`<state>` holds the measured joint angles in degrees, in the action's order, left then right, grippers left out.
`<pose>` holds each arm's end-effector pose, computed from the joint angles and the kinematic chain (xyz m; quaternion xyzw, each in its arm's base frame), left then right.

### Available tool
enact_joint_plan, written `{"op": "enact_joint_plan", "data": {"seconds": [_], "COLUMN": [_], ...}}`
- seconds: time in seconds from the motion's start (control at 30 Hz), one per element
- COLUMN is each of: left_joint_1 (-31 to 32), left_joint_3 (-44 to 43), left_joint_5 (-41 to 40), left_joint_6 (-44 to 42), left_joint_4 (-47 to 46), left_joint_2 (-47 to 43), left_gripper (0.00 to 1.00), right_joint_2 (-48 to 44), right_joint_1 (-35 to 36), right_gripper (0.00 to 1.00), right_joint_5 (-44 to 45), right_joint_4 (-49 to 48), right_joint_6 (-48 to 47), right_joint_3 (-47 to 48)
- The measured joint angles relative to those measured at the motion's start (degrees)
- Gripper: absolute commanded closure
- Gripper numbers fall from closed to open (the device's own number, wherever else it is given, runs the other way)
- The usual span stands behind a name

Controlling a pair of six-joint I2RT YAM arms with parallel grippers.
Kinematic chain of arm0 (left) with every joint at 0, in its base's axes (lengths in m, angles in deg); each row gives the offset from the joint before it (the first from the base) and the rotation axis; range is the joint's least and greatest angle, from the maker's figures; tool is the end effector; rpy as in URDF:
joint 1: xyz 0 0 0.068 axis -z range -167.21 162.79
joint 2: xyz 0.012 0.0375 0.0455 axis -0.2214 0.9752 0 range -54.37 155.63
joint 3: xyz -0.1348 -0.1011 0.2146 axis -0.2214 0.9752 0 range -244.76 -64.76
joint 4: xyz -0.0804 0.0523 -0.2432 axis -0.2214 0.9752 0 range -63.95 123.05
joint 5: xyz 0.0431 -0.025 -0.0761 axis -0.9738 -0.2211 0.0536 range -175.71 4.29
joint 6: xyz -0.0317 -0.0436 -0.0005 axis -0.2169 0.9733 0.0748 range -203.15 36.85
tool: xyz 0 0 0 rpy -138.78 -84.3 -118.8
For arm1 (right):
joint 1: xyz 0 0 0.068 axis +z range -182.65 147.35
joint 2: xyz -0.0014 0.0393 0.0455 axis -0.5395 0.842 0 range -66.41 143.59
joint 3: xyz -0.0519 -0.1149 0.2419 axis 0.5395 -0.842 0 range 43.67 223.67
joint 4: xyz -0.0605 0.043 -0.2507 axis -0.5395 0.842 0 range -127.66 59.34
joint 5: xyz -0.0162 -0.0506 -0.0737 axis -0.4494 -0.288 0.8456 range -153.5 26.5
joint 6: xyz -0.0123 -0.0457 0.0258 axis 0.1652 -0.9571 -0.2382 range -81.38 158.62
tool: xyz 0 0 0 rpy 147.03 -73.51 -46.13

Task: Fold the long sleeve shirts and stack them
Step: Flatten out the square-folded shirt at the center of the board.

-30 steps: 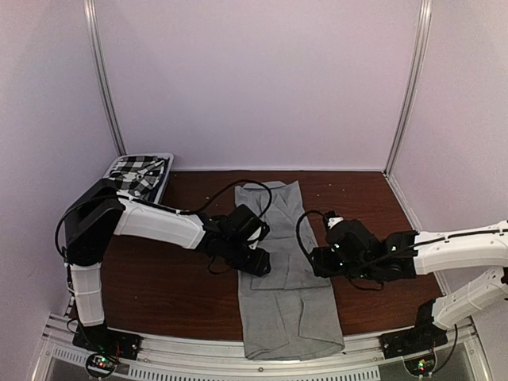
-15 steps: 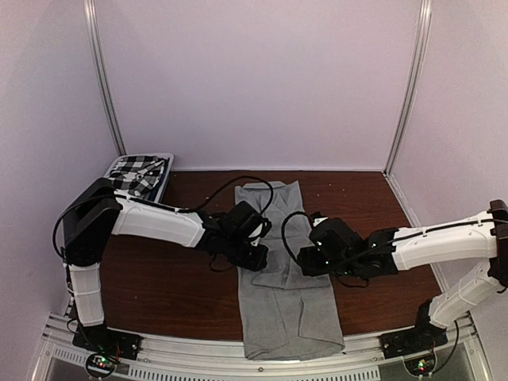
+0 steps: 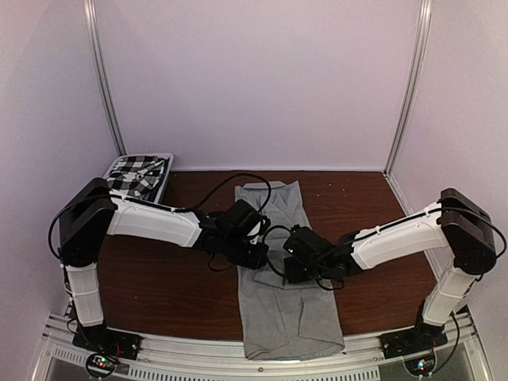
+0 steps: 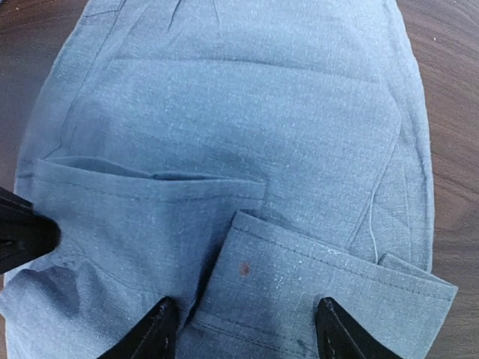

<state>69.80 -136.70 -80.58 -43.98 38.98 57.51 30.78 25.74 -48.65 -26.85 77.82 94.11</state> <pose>0.2211 -0.3463 0.1600 0.1608 0.9334 -0.2650 0.1809 0.1768 0.2700 0.1467 -0.1231 0.9448 0.1267 0.2758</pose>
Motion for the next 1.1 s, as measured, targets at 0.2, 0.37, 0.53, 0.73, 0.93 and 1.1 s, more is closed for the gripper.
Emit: {"op": "enact_joint_plan", "data": {"seconds": [0.2, 0.37, 0.53, 0.73, 0.93, 1.1], "left_joint_1": [0.00, -0.02, -0.09, -0.61, -1.73, -4.74], "left_joint_3": [2.45, 3.50, 3.98, 4.17, 5.11, 5.53], "left_joint_5": [-0.02, 0.00, -0.02, -0.83, -3.13, -5.51], "left_joint_6": [1.53, 2.40, 2.80, 2.99, 3.04, 2.84], "left_joint_4": [-1.64, -3.02, -3.85, -3.93, -3.87, -2.82], "left_joint_2": [-0.68, -0.72, -1.07, -2.75, -6.01, -8.96], "left_gripper": [1.00, 1.00, 1.00, 1.00, 1.00, 1.00], "right_joint_2": [3.04, 3.17, 3.10, 2.32, -0.87, -5.25], "right_joint_1": [-0.04, -0.31, -0.57, -0.90, -0.98, -2.38], "right_gripper": [0.44, 0.60, 0.77, 0.85, 0.87, 0.91], "right_joint_5": [-0.15, -0.02, 0.44, 0.48, 1.20, 2.54], "right_joint_4": [-1.62, -2.12, -2.01, -1.38, 0.26, 2.08], "right_joint_6": [0.22, 1.05, 1.88, 2.23, 2.54, 1.90], "right_joint_3": [0.20, 0.35, 0.28, 0.20, 0.20, 0.31]}}
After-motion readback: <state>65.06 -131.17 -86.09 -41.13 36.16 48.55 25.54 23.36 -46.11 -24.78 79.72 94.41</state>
